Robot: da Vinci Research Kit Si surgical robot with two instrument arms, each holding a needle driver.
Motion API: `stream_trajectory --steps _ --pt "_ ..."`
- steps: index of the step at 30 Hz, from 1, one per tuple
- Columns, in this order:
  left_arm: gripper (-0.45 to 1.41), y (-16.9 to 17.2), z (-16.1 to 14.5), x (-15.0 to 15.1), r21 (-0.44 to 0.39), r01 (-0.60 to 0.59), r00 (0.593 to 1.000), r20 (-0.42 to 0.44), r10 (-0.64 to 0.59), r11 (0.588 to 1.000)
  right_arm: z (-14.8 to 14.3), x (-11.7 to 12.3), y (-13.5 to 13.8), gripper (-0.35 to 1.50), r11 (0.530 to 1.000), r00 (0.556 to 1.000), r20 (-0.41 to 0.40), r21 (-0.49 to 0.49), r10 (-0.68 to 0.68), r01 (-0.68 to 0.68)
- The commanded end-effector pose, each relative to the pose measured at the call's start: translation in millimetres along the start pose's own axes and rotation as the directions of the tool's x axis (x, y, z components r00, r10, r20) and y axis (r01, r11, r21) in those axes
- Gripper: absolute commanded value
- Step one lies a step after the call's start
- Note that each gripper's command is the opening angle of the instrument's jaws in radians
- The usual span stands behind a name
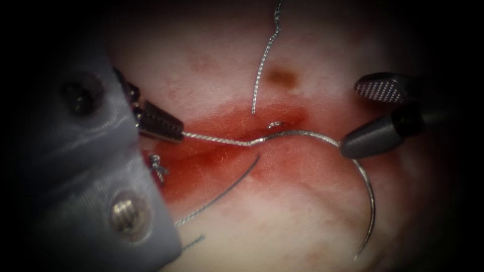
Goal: Wound Closure
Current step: Use the left gripper to move the suture and needle out of the way.
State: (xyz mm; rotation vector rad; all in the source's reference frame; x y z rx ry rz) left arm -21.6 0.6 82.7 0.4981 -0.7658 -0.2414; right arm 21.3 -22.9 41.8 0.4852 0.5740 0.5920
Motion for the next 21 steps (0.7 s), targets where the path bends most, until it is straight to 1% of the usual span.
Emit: stream_trajectory --steps 1,2,3,4,6,8,9,12,14,18,20,21 --pt "-0.45 1.6 -1.6 0.6 0.016 -0.023 1.000 0.013 0.022 1.000 0.1 1.6 -0.1 1.28 1.000 1.000 -0.006 0.001 -0.001 0.001" --pt "-0.45 2.0 -2.1 1.2 0.027 -0.026 0.999 0.023 0.025 0.999 0.1 1.6 -0.1 1.26 1.000 1.000 -0.006 0.001 -0.001 0.001" --pt "-0.45 2.4 -2.7 1.6 0.038 0.008 0.999 0.030 -0.009 0.999 0.1 1.6 -0.1 1.26 1.000 1.000 -0.006 0.001 -0.001 0.001" --pt "-0.45 3.4 -3.9 2.5 0.038 0.069 0.996 0.060 -0.072 0.997 0.1 1.6 -0.1 1.25 1.000 1.000 -0.007 0.001 -0.001 0.001" --pt "-0.45 4.3 -5.2 3.4 0.030 0.111 0.991 0.065 -0.113 0.993 0.2 1.7 -0.1 1.25 1.000 1.000 -0.007 0.000 0.000 0.000" --pt "-0.45 5.1 -7.0 5.1 0.035 0.154 0.985 0.067 -0.156 0.987 0.2 1.7 -0.2 1.25 1.000 1.000 -0.007 -0.001 0.001 -0.001" --pt "-0.45 5.1 -7.0 5.1 0.035 0.154 0.985 0.067 -0.156 0.987 0.2 1.7 -0.2 1.25 1.000 1.000 -0.007 -0.001 0.001 -0.001" --pt "-0.45 5.0 -8.9 6.2 0.044 0.174 0.984 0.040 -0.176 0.984 0.6 1.7 -0.4 1.23 1.000 1.000 -0.009 -0.003 0.002 -0.002" --pt "-0.45 5.1 -10.2 6.1 0.033 0.219 0.974 0.045 -0.221 0.975 2.0 1.7 -0.9 1.21 1.000 1.000 -0.009 0.017 0.000 0.001" --pt "-0.45 5.2 -10.7 6.0 0.026 0.234 0.971 0.049 -0.235 0.972 3.0 1.5 -1.4 1.18 0.999 1.000 -0.012 0.034 -0.005 0.005" --pt "-0.45 5.2 -10.7 6.3 0.022 0.284 0.958 0.044 -0.285 0.958 4.1 1.6 -2.0 1.18 0.999 1.000 -0.015 0.041 -0.006 0.007" --pt "-0.45 5.2 -10.5 6.4 0.016 0.284 0.957 0.047 -0.285 0.959 4.5 1.7 -2.2 1.13 0.999 1.000 -0.015 0.048 0.000 0.001"
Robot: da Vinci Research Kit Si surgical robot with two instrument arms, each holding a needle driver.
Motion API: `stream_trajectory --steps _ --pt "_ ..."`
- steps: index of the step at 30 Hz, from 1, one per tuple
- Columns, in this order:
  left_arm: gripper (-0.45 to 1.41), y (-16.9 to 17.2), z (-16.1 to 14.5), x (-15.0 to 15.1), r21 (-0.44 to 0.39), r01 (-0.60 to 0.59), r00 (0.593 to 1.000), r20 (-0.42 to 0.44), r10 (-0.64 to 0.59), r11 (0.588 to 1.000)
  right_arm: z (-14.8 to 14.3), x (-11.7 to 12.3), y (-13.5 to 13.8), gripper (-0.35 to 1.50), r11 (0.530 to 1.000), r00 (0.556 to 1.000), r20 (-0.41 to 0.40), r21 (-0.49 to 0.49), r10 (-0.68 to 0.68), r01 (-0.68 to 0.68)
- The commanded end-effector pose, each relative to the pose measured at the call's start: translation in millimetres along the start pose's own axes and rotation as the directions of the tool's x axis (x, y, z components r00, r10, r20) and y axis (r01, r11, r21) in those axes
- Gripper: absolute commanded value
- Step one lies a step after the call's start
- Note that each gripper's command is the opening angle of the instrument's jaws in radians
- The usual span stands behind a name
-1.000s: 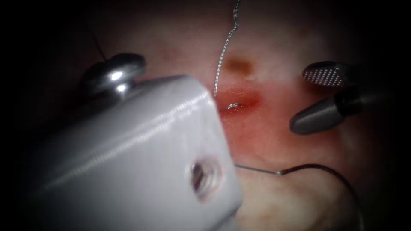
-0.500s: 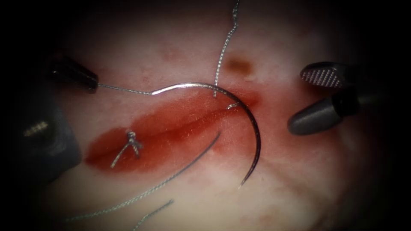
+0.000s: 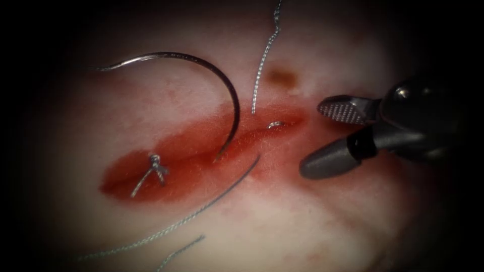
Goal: Wound Closure
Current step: Use the left gripper to move the suture and needle out of the way, then pull the suture through the cut.
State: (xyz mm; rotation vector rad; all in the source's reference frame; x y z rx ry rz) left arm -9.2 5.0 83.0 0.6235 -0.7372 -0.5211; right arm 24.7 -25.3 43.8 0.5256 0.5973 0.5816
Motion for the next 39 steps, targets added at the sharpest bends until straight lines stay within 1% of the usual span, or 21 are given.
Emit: stream_trajectory --steps 1,4,6,8,10,12,13,14,15,17,19,22,25,26,28,29,30,34,35,37,39 --pt "-0.45 0.6 -0.2 -1.1 -0.009 0.001 1.000 0.005 -0.001 1.000 0.6 1.5 -0.4 1.10 1.000 1.000 -0.007 0.005 -0.014 0.014" --pt "-0.45 0.5 0.0 -1.3 -0.009 0.010 1.000 0.000 -0.010 1.000 1.2 1.5 -0.4 1.06 1.000 1.000 -0.009 0.004 -0.024 0.024" --pt "-0.45 0.5 0.0 -1.1 -0.009 0.000 1.000 0.000 0.000 1.000 1.6 1.3 -0.2 0.93 0.999 0.999 -0.011 0.000 -0.034 0.034" --pt "-0.45 0.6 -0.1 -0.9 -0.009 -0.005 1.000 -0.007 0.005 1.000 1.9 1.1 0.1 0.69 0.998 0.998 -0.013 -0.004 -0.062 0.062" --pt "-0.45 0.7 -0.4 -0.7 -0.012 -0.013 1.000 -0.016 0.013 1.000 2.8 0.6 0.3 0.21 0.989 0.989 -0.004 -0.016 -0.149 0.149" --pt "-0.45 0.7 -0.6 -0.5 -0.015 -0.019 1.000 -0.023 0.018 1.000 3.5 0.5 0.5 -0.35 0.986 0.987 -0.006 -0.026 -0.163 0.163" --pt "-0.45 0.8 -0.8 -0.4 -0.014 -0.021 0.999 -0.026 0.021 1.000 4.3 0.8 0.7 -0.35 0.987 0.987 -0.009 -0.014 -0.160 0.159" --pt "-0.45 0.8 -1.0 -0.3 -0.012 -0.023 0.999 -0.027 0.023 1.000 5.2 1.4 1.0 -0.35 0.990 0.992 -0.012 0.054 -0.130 0.130" --pt "-0.45 0.8 -1.0 -0.3 -0.012 -0.023 0.999 -0.027 0.023 1.000 5.6 1.8 1.1 -0.35 0.990 0.994 -0.012 0.082 -0.112 0.112" --pt "-0.45 0.7 -0.9 -0.3 -0.013 -0.022 0.999 -0.027 0.022 1.000 7.3 2.4 0.9 -0.35 0.984 0.991 -0.029 0.120 -0.128 0.131" --pt "-0.45 0.8 -0.9 -0.3 -0.015 -0.024 0.999 -0.029 0.023 1.000 8.3 2.7 0.5 -0.35 0.980 0.987 -0.066 0.126 -0.147 0.154" --pt "-0.45 0.8 -0.9 -0.2 -0.018 -0.028 0.999 -0.037 0.027 0.999 9.9 3.8 -0.1 -0.35 0.979 0.977 -0.127 0.091 -0.171 0.183" --pt "-0.45 0.8 -0.8 -0.2 -0.019 -0.022 0.999 -0.038 0.021 1.000 11.1 3.9 -0.6 -0.35 0.973 0.972 -0.125 0.094 -0.199 0.212" --pt "-0.45 0.8 -0.7 -0.1 -0.020 -0.018 0.999 -0.043 0.018 1.000 11.8 3.3 -1.0 -0.35 0.965 0.967 -0.112 0.104 -0.228 0.239" --pt "-0.45 0.8 -0.7 0.0 -0.022 -0.020 0.999 -0.044 0.019 1.000 12.5 2.5 -1.1 -0.35 0.962 0.970 -0.087 0.137 -0.226 0.236" --pt "-0.45 0.9 -0.7 0.0 -0.027 -0.019 0.998 -0.053 0.017 0.999 12.7 1.7 -1.2 -0.35 0.955 0.977 -0.038 0.207 -0.211 0.215" --pt "-0.45 0.9 -0.7 0.1 -0.025 -0.019 0.998 -0.055 0.017 1.000 12.7 1.0 -1.3 -0.35 0.950 0.979 -0.005 0.241 -0.203 0.198" --pt "-0.45 1.1 -1.0 0.2 -0.031 -0.017 0.998 -0.066 0.015 0.999 11.9 -0.5 -1.5 -0.35 0.941 0.984 0.087 0.318 -0.154 0.119" --pt "-0.45 1.3 -1.2 0.5 -0.042 -0.012 0.997 -0.082 0.008 0.999 11.3 -1.6 -1.8 -0.35 0.934 0.982 0.144 0.351 -0.125 0.067" --pt "-0.45 1.7 -1.6 0.9 -0.061 -0.015 0.994 -0.105 0.009 0.998 10.5 -2.8 -2.3 -0.35 0.930 0.971 0.220 0.368 -0.097 0.010" --pt "-0.45 2.0 -1.7 1.2 -0.070 -0.016 0.993 -0.116 0.008 0.997 10.1 -3.2 -2.7 -0.35 0.923 0.964 0.254 0.384 -0.083 -0.021"
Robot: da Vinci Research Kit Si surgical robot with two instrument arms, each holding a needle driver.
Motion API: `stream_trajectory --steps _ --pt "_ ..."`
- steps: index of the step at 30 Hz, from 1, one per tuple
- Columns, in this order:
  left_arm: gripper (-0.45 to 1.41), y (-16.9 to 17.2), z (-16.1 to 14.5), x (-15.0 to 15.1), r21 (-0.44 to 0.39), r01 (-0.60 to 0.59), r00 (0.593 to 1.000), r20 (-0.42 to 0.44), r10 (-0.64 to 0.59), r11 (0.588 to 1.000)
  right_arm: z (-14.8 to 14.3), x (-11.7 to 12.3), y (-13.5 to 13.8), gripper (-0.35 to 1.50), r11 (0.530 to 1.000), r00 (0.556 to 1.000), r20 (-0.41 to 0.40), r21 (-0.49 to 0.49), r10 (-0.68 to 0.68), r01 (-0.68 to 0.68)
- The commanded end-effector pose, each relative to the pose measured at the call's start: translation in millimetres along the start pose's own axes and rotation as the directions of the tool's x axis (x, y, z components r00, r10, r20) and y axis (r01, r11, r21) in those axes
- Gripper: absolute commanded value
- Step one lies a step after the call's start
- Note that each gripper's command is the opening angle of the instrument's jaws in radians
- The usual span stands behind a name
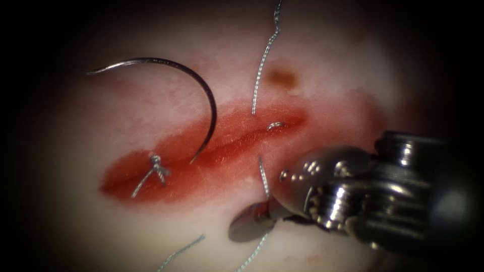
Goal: Wound Closure
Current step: Pull the suture through the cut.
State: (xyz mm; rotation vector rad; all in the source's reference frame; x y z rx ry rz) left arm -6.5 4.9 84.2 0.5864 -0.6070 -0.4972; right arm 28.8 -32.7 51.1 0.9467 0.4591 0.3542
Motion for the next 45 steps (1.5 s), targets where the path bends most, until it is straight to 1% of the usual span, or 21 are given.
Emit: stream_trajectory --steps 1,8,12,13,14,15,16,17,18,20,22,23,26,27,29,30,34,36,37,40,45 --pt "-0.45 0.6 -0.6 -0.9 -0.008 -0.002 1.000 0.001 0.002 1.000 -0.3 1.4 -0.5 -0.35 1.000 1.000 0.014 0.012 0.005 -0.005" --pt "-0.45 0.7 -0.6 -0.9 -0.012 0.006 1.000 -0.003 -0.006 1.000 -1.0 -0.1 -2.0 -0.35 0.996 0.994 0.097 0.065 0.056 -0.063" --pt "-0.45 0.7 -0.6 -0.8 -0.013 0.012 1.000 -0.003 -0.012 1.000 -1.6 0.3 -2.3 -0.35 0.999 0.998 0.023 0.006 0.052 -0.052" --pt "-0.45 0.7 -0.5 -0.8 -0.013 0.012 1.000 -0.003 -0.012 1.000 -1.9 0.8 -2.3 -0.06 0.999 0.999 -0.016 -0.023 0.043 -0.044" --pt "-0.45 0.7 -0.5 -0.8 -0.014 0.012 1.000 -0.003 -0.012 1.000 -2.8 2.0 -2.3 0.36 0.995 0.995 -0.089 -0.090 -0.052 0.044" --pt "-0.45 0.7 -0.5 -0.8 -0.017 0.011 1.000 -0.004 -0.011 1.000 -3.3 2.6 -2.3 0.56 0.990 0.989 -0.122 -0.129 -0.081 0.065" --pt "-0.45 0.7 -0.4 -0.8 -0.018 0.017 1.000 -0.004 -0.017 1.000 -4.9 4.3 -2.2 0.90 0.956 0.963 -0.244 -0.290 -0.114 0.040" --pt "-0.45 0.7 -0.4 -0.8 -0.020 0.021 1.000 -0.006 -0.022 1.000 -6.0 5.3 -2.2 1.10 0.936 0.948 -0.306 -0.351 -0.092 -0.023" --pt "-0.45 0.7 -0.4 -0.7 -0.020 0.021 1.000 -0.006 -0.022 1.000 -7.0 5.9 -2.2 1.13 0.926 0.942 -0.328 -0.373 -0.075 -0.056" --pt "-0.45 0.7 -0.3 -0.7 -0.024 0.026 1.000 -0.008 -0.026 0.999 -8.7 6.5 -2.2 0.90 0.918 0.932 -0.361 -0.362 0.019 -0.160" --pt "-0.45 0.7 -0.2 -0.6 -0.026 0.023 1.000 -0.015 -0.023 0.999 -10.5 6.0 -2.4 0.73 0.874 0.939 -0.329 -0.420 0.103 -0.244" --pt "-0.45 0.7 -0.1 -0.5 -0.025 0.028 0.999 -0.017 -0.029 0.999 -11.0 5.0 -2.3 0.46 0.845 0.924 -0.351 -0.438 0.155 -0.308" --pt "-0.45 0.7 -0.1 -0.5 -0.026 0.028 0.999 -0.017 -0.029 0.999 -11.1 3.9 -1.9 0.43 0.775 0.860 -0.431 -0.431 0.274 -0.463" --pt "-0.45 0.7 -0.1 -0.5 -0.026 0.028 0.999 -0.017 -0.029 0.999 -11.0 3.6 -1.7 0.51 0.744 0.832 -0.448 -0.420 0.327 -0.519" --pt "-0.45 0.7 -0.1 -0.5 -0.025 0.041 0.999 -0.020 -0.041 0.999 -9.7 2.6 -1.1 0.64 0.653 0.732 -0.444 -0.348 0.517 -0.673" --pt "-0.45 0.7 -0.1 -0.5 -0.025 0.041 0.999 -0.020 -0.041 0.999 -9.3 2.3 -1.0 0.90 0.616 0.684 -0.445 -0.311 0.578 -0.724" --pt "-0.45 0.7 -0.1 -0.5 -0.026 0.059 0.998 -0.020 -0.059 0.998 -7.6 1.8 -1.3 0.88 0.440 0.440 -0.336 -0.080 0.833 -0.895" --pt "-0.45 0.7 0.0 -0.5 -0.027 0.070 0.997 -0.020 -0.071 0.997 -7.1 2.2 -1.7 0.88 0.380 0.361 -0.306 0.004 0.881 -0.925" --pt "-0.45 0.7 0.0 -0.5 -0.028 0.076 0.997 -0.020 -0.077 0.997 -6.9 2.5 -1.8 0.80 0.365 0.337 -0.305 0.039 0.891 -0.930" --pt "-0.45 0.6 0.2 -0.6 -0.029 0.077 0.997 -0.021 -0.078 0.997 -6.4 3.4 -1.9 0.31 0.382 0.336 -0.308 0.101 0.890 -0.919" --pt "-0.45 0.5 0.3 -0.6 -0.028 0.085 0.996 -0.025 -0.086 0.996 -5.8 4.0 -1.0 0.17 0.403 0.340 -0.325 0.153 0.883 -0.902"
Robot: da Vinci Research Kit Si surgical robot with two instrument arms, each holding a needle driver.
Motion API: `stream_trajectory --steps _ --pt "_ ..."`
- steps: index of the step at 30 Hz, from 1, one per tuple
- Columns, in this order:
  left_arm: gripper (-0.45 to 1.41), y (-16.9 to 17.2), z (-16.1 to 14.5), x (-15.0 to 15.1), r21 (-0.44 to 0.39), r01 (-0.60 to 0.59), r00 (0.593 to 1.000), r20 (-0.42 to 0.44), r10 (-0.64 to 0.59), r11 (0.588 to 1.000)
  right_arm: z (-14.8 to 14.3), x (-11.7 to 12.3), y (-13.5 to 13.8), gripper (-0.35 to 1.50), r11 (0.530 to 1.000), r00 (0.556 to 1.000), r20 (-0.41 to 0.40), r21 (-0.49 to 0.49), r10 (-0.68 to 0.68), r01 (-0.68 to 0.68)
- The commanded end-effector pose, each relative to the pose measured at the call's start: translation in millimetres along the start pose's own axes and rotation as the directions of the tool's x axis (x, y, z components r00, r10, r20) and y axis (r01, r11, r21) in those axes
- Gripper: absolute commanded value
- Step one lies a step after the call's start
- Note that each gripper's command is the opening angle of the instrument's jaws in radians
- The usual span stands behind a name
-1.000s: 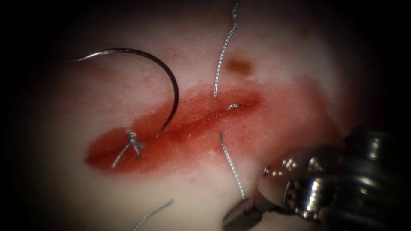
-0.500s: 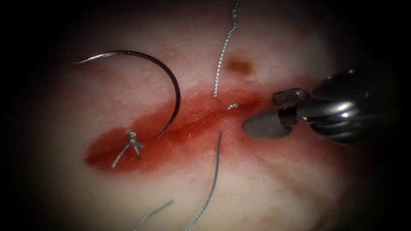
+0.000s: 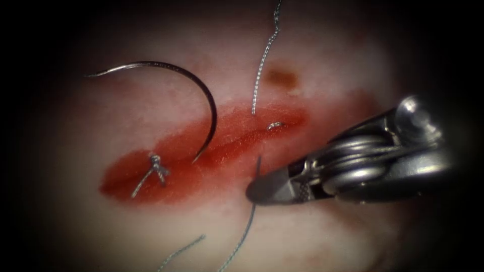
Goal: Wound Closure
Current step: Pull the suture through the cut.
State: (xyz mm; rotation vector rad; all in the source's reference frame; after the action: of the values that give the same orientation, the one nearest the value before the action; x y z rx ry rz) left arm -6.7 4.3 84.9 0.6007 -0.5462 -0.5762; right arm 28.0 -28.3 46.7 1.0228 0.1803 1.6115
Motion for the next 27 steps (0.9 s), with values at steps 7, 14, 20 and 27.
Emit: stream_trajectory --steps 7,14,20,27 --pt "-0.45 0.5 -0.5 -1.0 -0.002 0.009 1.000 0.001 -0.009 1.000 2.5 1.5 0.3 0.19 0.999 0.999 -0.041 -0.020 -0.033 0.033" --pt "-0.45 0.3 -0.3 -1.1 -0.001 0.012 1.000 -0.003 -0.012 1.000 3.8 1.3 0.3 0.64 0.998 0.998 -0.055 -0.045 -0.038 0.036" --pt "-0.45 0.1 -0.2 -1.2 0.001 0.015 1.000 -0.007 -0.015 1.000 3.5 1.1 0.6 -0.35 0.997 0.998 -0.050 -0.072 -0.044 0.040" --pt "-0.45 0.0 -0.2 -1.2 0.001 0.014 1.000 -0.011 -0.014 1.000 2.7 0.1 0.8 -0.35 0.996 0.997 0.058 -0.070 -0.047 0.051"
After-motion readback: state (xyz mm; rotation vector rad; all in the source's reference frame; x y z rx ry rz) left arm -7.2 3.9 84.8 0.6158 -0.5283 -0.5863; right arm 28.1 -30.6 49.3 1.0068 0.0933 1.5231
